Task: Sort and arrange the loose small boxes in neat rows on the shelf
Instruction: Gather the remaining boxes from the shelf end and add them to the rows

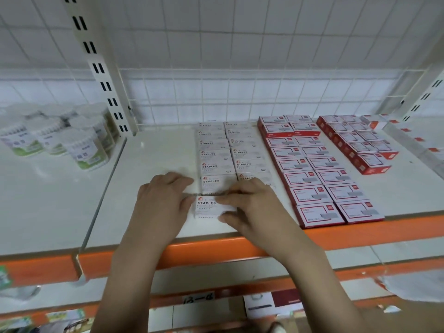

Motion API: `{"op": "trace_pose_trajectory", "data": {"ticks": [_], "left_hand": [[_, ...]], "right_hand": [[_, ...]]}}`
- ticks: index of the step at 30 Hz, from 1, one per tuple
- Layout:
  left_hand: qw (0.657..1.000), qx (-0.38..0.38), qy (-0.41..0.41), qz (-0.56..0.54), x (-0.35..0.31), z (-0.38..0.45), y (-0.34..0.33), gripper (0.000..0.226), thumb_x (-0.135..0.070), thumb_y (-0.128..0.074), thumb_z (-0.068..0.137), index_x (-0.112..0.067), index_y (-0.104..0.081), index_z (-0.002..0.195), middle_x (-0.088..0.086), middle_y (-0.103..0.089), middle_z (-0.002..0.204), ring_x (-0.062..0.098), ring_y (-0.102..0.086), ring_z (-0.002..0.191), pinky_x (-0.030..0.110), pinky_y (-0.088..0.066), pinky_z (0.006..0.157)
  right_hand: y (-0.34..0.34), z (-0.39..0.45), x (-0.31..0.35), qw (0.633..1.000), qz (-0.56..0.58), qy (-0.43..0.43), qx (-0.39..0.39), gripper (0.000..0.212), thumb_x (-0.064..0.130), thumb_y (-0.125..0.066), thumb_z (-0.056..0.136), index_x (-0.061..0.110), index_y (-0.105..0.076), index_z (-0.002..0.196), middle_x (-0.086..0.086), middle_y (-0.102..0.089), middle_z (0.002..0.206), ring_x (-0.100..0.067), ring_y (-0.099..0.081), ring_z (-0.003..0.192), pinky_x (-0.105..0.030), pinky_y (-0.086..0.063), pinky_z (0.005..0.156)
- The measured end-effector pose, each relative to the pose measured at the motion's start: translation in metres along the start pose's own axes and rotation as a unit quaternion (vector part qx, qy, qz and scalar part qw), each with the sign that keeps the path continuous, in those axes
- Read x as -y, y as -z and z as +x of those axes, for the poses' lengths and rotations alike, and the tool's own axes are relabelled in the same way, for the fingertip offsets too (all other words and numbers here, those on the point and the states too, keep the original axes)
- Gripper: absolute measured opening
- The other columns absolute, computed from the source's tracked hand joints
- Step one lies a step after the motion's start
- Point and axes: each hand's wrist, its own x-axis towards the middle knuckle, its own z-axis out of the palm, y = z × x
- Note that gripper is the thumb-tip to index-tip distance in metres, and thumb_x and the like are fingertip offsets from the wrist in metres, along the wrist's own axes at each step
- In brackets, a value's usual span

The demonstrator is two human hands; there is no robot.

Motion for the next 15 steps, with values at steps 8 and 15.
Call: {"op": "trace_pose_trajectory", "data": {"ticks": [8,15], "left_hand": [[1.0,-0.013,-0.007,-0.006,-0.0003,0.0022,0.0026,0.026,-0.018,-0.066,0.08,-0.011,-0.068,0.106,0.011,-0.066,0.105,0.037,-0.06,0.098,0.051,-0.049,0.081],[1.0,0.001,-0.001,-0.002,-0.0097,0.0046,0.0076,0.03,-0.012,-0.068,0.081,-0.011,-0.066,0.111,0.009,-0.064,0.111,0.035,-0.057,0.103,0.048,-0.045,0.085]], "right_hand": [[0.0016,0.0002,-0.0042,0.999,-0.028,-0.015,-0.019,0.026,0.028,-0.064,0.07,0.021,-0.074,0.093,-0.001,-0.065,0.092,-0.027,-0.057,0.086,-0.037,-0.045,0.079],[0.006,-0.0001,-0.006,1.0,-0.012,-0.016,-0.022,0.03,0.025,-0.066,0.072,0.017,-0.071,0.101,-0.003,-0.059,0.098,-0.027,-0.053,0.093,-0.04,-0.048,0.084]]}}
